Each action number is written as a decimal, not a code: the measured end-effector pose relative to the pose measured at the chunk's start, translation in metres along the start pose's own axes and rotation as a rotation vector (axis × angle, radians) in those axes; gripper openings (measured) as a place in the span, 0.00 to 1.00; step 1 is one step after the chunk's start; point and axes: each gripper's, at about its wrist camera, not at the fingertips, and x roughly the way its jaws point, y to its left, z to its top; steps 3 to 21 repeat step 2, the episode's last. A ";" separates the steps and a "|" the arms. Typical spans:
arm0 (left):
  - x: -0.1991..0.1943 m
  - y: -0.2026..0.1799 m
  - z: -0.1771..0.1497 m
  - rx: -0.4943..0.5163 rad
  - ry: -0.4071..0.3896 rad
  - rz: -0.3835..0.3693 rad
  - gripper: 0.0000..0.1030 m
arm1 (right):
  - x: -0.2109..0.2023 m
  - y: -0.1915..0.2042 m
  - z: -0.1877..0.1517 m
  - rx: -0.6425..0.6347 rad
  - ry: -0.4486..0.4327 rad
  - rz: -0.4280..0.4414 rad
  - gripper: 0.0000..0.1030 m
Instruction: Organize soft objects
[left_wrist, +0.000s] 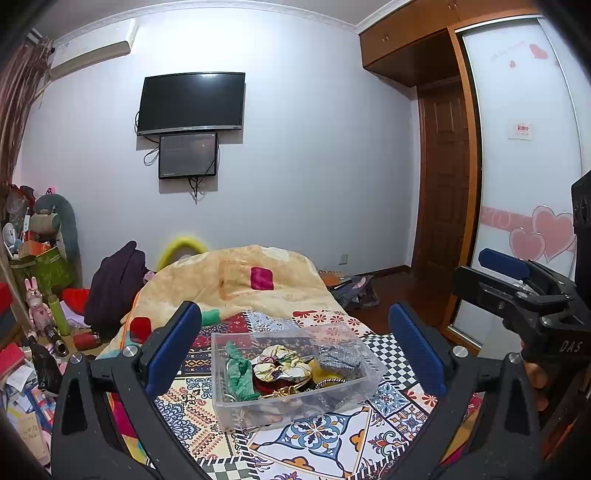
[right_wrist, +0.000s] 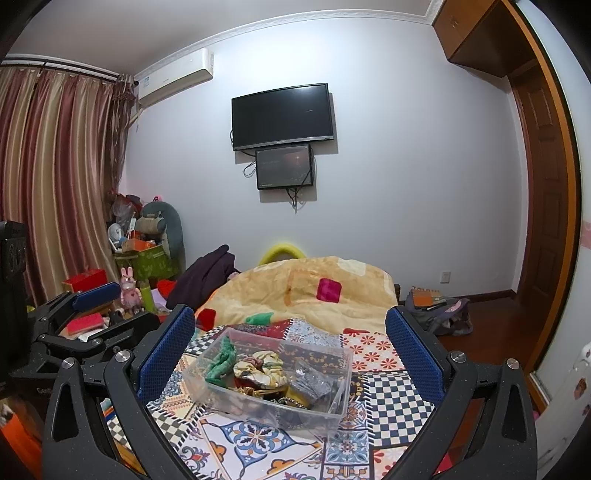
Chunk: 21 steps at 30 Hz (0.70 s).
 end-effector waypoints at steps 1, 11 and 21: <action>0.000 0.000 0.000 0.000 0.000 -0.001 1.00 | 0.000 0.001 0.000 -0.002 0.001 0.000 1.00; 0.000 0.000 0.000 -0.001 0.001 -0.001 1.00 | 0.001 0.001 -0.001 -0.003 0.002 0.000 1.00; 0.000 0.000 0.000 -0.001 0.001 -0.001 1.00 | 0.001 0.001 -0.001 -0.003 0.002 0.000 1.00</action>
